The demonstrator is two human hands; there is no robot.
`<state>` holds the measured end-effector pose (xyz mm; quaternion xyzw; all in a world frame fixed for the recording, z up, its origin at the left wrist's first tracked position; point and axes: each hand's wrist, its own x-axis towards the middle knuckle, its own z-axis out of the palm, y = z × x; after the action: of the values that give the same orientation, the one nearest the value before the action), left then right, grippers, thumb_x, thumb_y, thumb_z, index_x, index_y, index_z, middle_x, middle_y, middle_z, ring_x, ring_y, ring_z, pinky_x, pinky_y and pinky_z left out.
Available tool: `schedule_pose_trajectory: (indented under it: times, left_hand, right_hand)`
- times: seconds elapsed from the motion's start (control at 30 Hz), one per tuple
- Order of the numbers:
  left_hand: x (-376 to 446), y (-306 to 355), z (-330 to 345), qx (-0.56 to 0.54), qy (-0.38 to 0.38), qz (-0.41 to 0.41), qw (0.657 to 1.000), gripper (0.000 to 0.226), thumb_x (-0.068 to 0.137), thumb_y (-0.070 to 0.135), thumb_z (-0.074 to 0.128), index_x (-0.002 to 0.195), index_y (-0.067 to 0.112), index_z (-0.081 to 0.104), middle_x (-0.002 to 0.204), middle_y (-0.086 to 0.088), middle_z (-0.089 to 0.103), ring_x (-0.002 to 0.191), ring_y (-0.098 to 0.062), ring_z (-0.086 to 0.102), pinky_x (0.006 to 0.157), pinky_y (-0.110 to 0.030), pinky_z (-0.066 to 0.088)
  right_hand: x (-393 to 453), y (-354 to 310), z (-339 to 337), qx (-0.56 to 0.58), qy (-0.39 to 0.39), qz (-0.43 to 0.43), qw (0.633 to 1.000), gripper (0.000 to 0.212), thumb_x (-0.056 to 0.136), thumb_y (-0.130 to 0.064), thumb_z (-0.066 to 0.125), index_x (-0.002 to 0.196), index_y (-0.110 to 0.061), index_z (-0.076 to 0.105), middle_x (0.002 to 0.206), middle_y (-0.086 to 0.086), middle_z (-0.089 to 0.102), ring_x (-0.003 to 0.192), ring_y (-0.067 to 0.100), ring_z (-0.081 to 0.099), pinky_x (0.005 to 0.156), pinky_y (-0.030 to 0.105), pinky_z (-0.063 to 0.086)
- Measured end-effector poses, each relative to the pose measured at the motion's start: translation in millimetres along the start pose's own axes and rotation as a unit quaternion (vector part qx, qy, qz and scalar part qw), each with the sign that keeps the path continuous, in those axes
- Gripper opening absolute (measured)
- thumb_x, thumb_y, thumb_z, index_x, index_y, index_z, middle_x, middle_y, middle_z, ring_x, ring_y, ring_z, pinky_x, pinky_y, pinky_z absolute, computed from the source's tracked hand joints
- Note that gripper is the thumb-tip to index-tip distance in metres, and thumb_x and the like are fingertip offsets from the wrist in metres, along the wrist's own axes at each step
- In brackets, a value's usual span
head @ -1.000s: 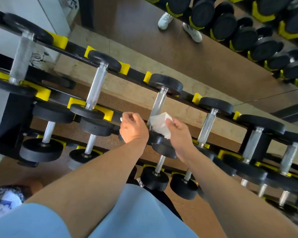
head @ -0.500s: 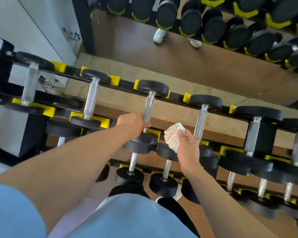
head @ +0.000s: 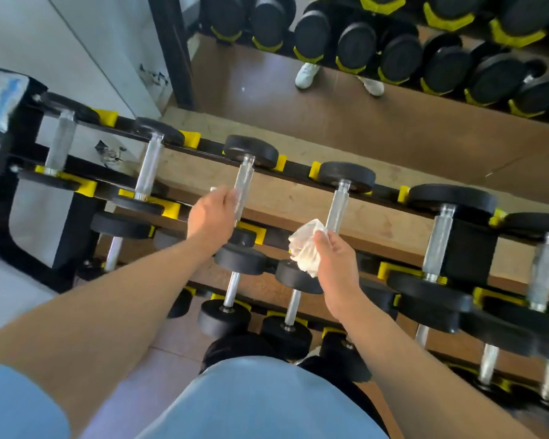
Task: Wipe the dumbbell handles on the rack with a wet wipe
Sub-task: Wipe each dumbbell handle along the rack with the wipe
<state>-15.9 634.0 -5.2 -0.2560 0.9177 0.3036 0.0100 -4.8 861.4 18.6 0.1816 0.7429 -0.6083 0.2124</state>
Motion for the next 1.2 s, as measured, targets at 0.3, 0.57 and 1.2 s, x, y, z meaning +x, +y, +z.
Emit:
schedule_pose_trajectory:
  times: [0.3, 0.57, 1.2]
  left_hand:
    - [-148, 48, 74, -0.263, 0.053, -0.223, 0.937, 0.024, 0.1, 0.038, 0.053, 0.091, 0.026, 0.072, 0.077, 0.005, 0.066, 0.069, -0.011, 0.059, 0.062, -0.026, 0.042]
    - [-183, 77, 88, -0.238, 0.016, -0.214, 0.947, 0.02, 0.091, 0.042, 0.066, 0.083, 0.024, 0.073, 0.079, 0.01, 0.067, 0.075, -0.004, 0.06, 0.063, -0.02, 0.042]
    - [-121, 84, 75, -0.595, -0.231, -0.343, 0.69, 0.022, 0.087, 0.007, 0.054, 0.067, 0.012, 0.047, 0.062, -0.002, 0.035, 0.056, -0.013, 0.029, 0.058, -0.027, 0.029]
  right_hand:
    - [-2, 2, -66, 0.064, -0.071, 0.043, 0.994, 0.019, 0.101, -0.039, 0.054, 0.11, -0.031, 0.069, 0.111, 0.004, 0.069, 0.107, 0.028, 0.065, 0.094, 0.05, 0.053]
    - [-11, 15, -107, 0.089, -0.106, 0.066, 0.988, 0.022, 0.091, -0.031, 0.071, 0.112, -0.032, 0.064, 0.113, 0.004, 0.069, 0.109, 0.027, 0.065, 0.094, 0.049, 0.055]
    - [-21, 3, -114, 0.044, 0.021, 0.056, 0.997, 0.029, 0.094, -0.026, 0.069, 0.118, -0.031, 0.054, 0.112, 0.0, 0.063, 0.102, 0.019, 0.062, 0.088, 0.042, 0.06]
